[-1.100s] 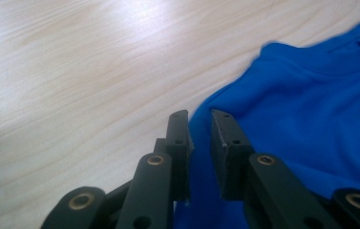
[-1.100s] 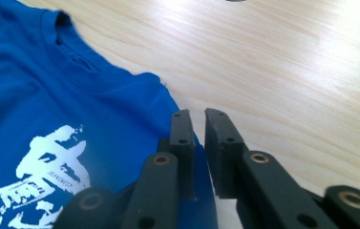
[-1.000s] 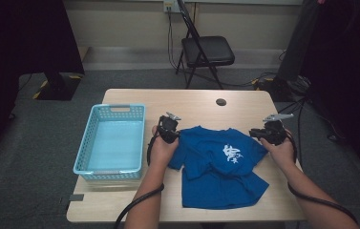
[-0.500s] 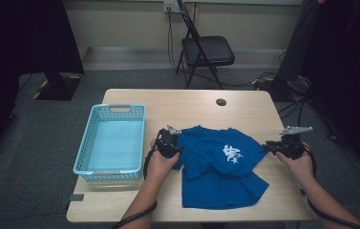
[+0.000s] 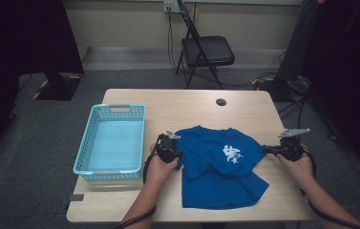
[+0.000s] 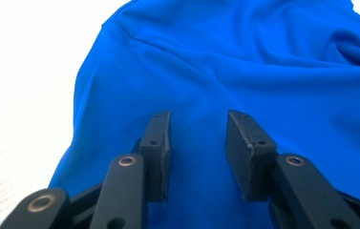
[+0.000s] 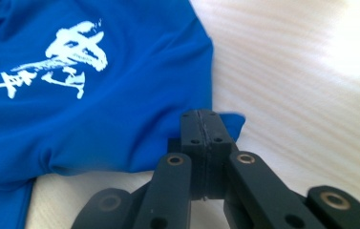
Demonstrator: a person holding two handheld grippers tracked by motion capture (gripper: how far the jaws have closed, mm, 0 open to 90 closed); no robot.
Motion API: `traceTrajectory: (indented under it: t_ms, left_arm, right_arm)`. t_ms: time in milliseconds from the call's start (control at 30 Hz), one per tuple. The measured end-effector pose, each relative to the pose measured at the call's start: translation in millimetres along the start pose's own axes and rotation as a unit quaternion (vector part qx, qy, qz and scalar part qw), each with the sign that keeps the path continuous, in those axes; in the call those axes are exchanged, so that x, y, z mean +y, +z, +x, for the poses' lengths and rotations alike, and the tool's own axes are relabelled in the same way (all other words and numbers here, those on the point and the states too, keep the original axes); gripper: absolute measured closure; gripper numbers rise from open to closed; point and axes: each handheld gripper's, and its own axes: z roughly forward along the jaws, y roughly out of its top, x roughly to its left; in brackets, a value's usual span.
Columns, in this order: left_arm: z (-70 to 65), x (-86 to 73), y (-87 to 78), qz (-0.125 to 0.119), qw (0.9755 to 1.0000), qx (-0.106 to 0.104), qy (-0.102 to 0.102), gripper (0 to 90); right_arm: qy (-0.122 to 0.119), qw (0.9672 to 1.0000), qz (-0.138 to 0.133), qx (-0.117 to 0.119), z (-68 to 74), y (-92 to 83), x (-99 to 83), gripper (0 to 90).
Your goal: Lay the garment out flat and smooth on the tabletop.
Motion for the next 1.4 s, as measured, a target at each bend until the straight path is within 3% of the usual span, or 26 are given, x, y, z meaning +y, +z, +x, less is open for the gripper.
traceTrajectory:
  t_ms: [67,267,433,567,767,900,967,1133,1267,1400]
  left_arm:
    - [0.0,-0.1,0.0,0.001,1.0,0.003,0.003,61.7]
    - [-2.3,0.8,1.9,0.0,0.9996,0.015,0.023,61.1]
    - [0.6,5.6,6.6,-0.002,0.9995,0.019,0.023,60.7]
    - [5.1,9.0,8.4,0.001,0.9994,0.03,0.019,60.7]
    - [14.2,10.3,8.5,0.002,0.9986,0.053,0.002,60.7]
    - [17.4,10.0,8.0,0.002,0.9983,0.057,-0.005,60.7]
    - [17.6,9.8,7.5,0.002,0.9982,0.061,-0.004,60.7]
    - [17.2,7.3,5.0,0.002,0.998,0.063,-0.002,60.7]
    - [18.1,5.9,4.1,-0.002,0.9982,0.06,-0.008,60.1]
    - [18.0,4.7,3.0,-0.004,0.9982,0.059,-0.008,59.7]
  right_arm:
    - [-0.001,1.0,-0.003,-0.001,-0.5,-3.4,1.3,90.0]
    - [0.006,0.9994,-0.028,-0.02,-13.1,-35.7,7.0,90.0]
    - [0.028,0.999,-0.018,-0.03,-26.9,-52.5,13.4,89.9]
    - [0.028,0.9987,-0.013,-0.04,-29.0,-44.3,21.8,89.9]
    - [0.041,0.998,-0.015,-0.046,-32.6,-11.0,35.2,89.5]
    - [0.043,0.9974,-0.012,-0.056,-25.6,5.9,33.0,75.0]
    - [0.036,0.9973,-0.019,-0.061,-19.6,5.0,29.9,70.7]
    - [0.023,0.9977,-0.038,-0.05,-7.8,-13.0,14.8,72.7]
    - [0.014,0.9992,-0.025,-0.028,0.5,-21.0,-2.7,77.1]
    - [0.02,0.9997,-0.008,-0.015,3.8,-15.9,-15.6,77.8]
